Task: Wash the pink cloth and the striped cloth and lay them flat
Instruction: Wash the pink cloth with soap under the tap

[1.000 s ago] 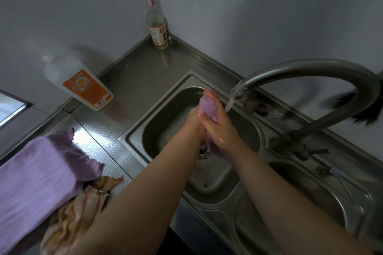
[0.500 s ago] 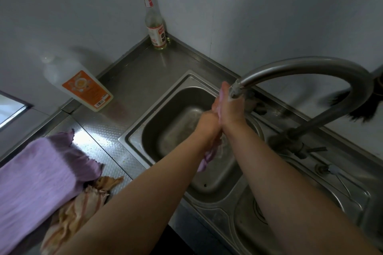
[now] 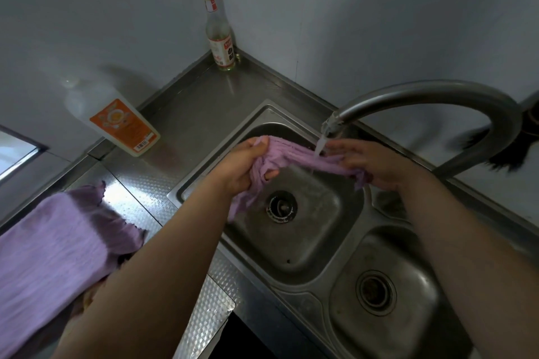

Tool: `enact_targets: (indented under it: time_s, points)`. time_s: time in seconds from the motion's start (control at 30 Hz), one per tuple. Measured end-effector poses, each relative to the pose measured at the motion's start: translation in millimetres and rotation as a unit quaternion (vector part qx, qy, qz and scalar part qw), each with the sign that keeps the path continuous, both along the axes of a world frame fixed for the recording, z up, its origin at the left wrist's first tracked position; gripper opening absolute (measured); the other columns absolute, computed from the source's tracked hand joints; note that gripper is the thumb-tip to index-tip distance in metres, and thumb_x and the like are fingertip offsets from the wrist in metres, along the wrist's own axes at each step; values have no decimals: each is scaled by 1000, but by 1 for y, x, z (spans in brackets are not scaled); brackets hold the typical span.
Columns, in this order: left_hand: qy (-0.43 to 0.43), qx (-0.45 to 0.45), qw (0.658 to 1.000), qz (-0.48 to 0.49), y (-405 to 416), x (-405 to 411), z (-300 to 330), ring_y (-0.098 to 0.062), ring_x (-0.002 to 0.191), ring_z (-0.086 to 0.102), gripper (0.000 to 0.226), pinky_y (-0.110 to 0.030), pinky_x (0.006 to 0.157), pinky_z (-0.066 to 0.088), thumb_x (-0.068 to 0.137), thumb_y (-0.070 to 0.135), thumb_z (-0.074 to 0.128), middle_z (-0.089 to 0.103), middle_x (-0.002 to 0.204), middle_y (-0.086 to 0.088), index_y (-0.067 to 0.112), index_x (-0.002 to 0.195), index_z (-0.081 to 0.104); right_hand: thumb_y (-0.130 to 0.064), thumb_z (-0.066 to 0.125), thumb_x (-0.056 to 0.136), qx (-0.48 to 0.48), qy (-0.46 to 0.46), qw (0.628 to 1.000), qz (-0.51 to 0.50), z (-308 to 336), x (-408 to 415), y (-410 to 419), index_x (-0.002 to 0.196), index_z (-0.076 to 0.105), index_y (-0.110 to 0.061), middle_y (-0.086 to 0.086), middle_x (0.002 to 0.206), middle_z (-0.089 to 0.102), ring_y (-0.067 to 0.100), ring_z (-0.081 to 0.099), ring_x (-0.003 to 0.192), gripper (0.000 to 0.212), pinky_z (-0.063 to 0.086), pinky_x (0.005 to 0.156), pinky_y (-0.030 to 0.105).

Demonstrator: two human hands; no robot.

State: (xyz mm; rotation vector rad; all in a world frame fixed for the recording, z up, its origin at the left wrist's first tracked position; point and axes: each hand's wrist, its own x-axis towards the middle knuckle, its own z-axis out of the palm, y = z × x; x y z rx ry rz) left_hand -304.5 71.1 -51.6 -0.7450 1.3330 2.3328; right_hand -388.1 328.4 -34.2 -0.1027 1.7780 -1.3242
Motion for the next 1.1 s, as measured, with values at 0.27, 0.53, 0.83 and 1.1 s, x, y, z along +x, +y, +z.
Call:
enact_targets:
  time_s: [0.27, 0.53, 0.83, 1.1]
  points:
    - [52, -259, 959, -103, 6, -14, 19, -24, 103, 60, 21, -37, 95, 51, 94, 27, 59, 58, 116, -8, 19, 112, 56, -33, 70, 79, 73, 38, 993, 82, 14, 16, -8, 94, 69, -20, 12, 106, 65, 26, 61, 74, 19, 50, 50, 25]
    - [71, -395, 888, -226, 15, -2, 19, -16, 86, 60, 12, -26, 76, 47, 94, 28, 57, 64, 86, 0, 20, 92, 65, -51, 58, 86, -127, -111, 963, -212, -1, 14, -10, 114, 60, 6, 30, 120, 60, 34, 65, 102, 64, 45, 101, 49]
    - [-108, -95, 986, 83, 81, -19, 14, -19, 70, 54, 28, -33, 67, 46, 100, 23, 40, 55, 80, -7, 13, 79, 55, -42, 54, 93, 88, 225, 963, -118, 6, 65, -88, 79, 55, -25, -7, 77, 57, 5, 57, 73, 22, 40, 56, 15]
    - [-75, -176, 976, 104, 105, -26, 23, -28, 101, 61, 31, -34, 81, 49, 99, 25, 47, 64, 109, -11, 4, 118, 59, -32, 37, 101, 242, 347, 903, -73, 4, 61, -91, 75, 56, -19, -2, 71, 58, 13, 59, 65, 35, 37, 51, 14]
